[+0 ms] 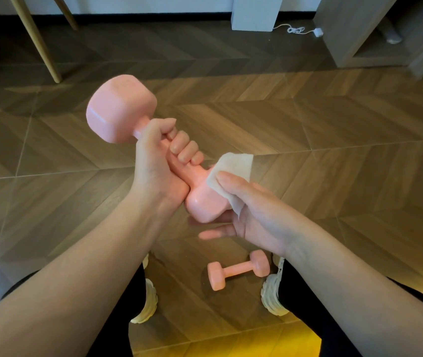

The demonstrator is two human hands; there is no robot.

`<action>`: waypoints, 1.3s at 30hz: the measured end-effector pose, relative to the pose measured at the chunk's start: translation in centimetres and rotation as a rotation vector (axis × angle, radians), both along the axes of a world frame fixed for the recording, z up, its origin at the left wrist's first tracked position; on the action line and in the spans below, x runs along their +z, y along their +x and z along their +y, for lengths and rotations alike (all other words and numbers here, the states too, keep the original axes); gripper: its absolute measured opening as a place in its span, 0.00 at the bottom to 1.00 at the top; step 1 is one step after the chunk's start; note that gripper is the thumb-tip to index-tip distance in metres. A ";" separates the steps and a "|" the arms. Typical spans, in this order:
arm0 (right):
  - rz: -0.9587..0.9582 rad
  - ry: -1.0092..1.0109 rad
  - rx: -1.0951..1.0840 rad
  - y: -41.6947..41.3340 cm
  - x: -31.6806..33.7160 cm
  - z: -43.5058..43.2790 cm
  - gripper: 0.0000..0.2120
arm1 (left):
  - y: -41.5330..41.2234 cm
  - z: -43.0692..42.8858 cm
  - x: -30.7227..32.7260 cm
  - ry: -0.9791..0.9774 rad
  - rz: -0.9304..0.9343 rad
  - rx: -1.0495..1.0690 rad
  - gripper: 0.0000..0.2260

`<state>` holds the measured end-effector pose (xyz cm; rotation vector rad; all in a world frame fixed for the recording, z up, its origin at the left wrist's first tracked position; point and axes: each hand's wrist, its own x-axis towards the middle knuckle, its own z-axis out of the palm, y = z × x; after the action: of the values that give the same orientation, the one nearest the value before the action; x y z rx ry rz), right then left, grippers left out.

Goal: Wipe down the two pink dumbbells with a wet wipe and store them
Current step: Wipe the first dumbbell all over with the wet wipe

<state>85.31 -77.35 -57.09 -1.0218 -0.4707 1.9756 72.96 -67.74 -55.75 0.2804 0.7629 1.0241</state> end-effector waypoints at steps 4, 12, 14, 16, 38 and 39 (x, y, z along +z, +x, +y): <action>-0.218 0.125 -0.033 -0.3 -0.3 0.2 0.26 | 0.3 0.1 -0.1 -0.046 0.133 0.065 0.12; -0.310 0.213 -0.054 -0.8 -0.3 0.3 0.13 | 0.0 0.8 -0.4 -0.141 0.100 0.104 0.14; -0.295 0.241 -0.001 -0.3 -0.1 0.2 0.15 | -0.1 0.9 -0.4 -0.151 0.102 0.116 0.14; -0.365 0.260 0.046 -0.1 -0.3 0.1 0.21 | -0.1 0.8 -0.5 -0.168 0.099 0.133 0.14; -0.447 0.240 -0.228 -2.0 -0.4 0.5 0.14 | 0.3 0.5 0.2 -0.077 0.074 0.108 0.14; -0.424 0.220 -0.224 -1.8 -0.3 0.6 0.14 | 0.3 0.6 0.3 -0.071 0.072 0.109 0.14</action>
<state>83.48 -76.78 -57.43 -1.2926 -0.7501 1.4729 73.29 -67.11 -55.45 0.2169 0.8853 1.0921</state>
